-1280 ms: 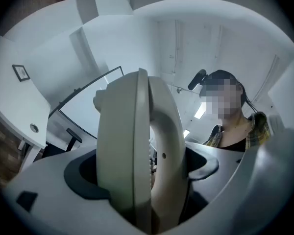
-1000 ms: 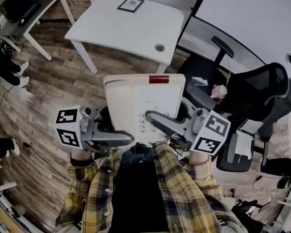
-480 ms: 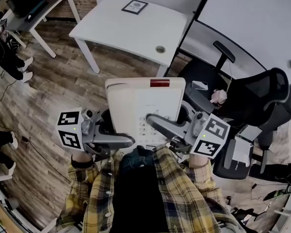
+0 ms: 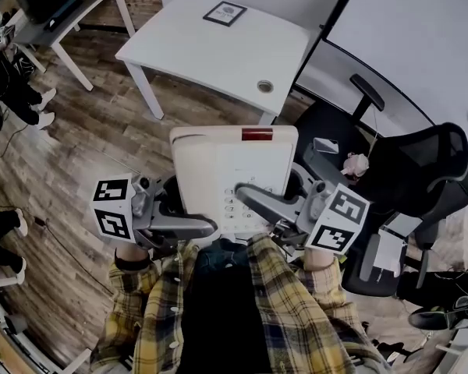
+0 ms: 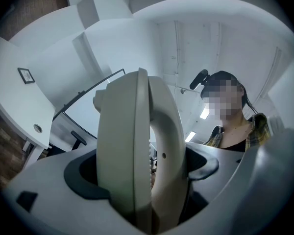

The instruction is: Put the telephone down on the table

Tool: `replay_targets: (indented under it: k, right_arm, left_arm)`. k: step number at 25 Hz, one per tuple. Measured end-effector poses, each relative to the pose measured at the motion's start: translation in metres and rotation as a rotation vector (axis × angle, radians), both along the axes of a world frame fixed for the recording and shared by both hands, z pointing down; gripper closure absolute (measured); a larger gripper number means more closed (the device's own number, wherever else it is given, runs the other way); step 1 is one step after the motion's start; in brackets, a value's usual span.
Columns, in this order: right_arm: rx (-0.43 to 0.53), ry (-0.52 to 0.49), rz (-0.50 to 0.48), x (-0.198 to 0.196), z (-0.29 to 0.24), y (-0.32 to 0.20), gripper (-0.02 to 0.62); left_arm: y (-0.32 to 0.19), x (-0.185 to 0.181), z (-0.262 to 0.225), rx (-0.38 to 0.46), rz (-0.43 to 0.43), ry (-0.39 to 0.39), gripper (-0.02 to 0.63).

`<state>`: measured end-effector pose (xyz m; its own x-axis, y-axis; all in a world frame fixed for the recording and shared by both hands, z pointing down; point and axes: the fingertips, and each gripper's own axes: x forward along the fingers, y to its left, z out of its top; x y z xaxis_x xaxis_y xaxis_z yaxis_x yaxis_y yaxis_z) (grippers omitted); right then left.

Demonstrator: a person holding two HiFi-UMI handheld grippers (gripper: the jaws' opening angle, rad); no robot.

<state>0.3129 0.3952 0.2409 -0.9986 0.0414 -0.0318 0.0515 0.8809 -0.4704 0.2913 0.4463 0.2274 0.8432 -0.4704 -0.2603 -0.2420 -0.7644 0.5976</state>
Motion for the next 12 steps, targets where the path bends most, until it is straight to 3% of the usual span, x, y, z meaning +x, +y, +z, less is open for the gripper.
replay_targets:
  k: [6,12]
  right_arm:
    - [-0.003,0.009,0.009,-0.039,0.002,-0.037,0.318]
    - [-0.033,0.034,0.012,-0.103,0.005,-0.081,0.318]
  left_arm:
    - [-0.037,-0.040,0.002,-0.003,0.006,0.008,0.179]
    - [-0.082,-0.105,0.004,-0.034,0.009,0.027,0.178]
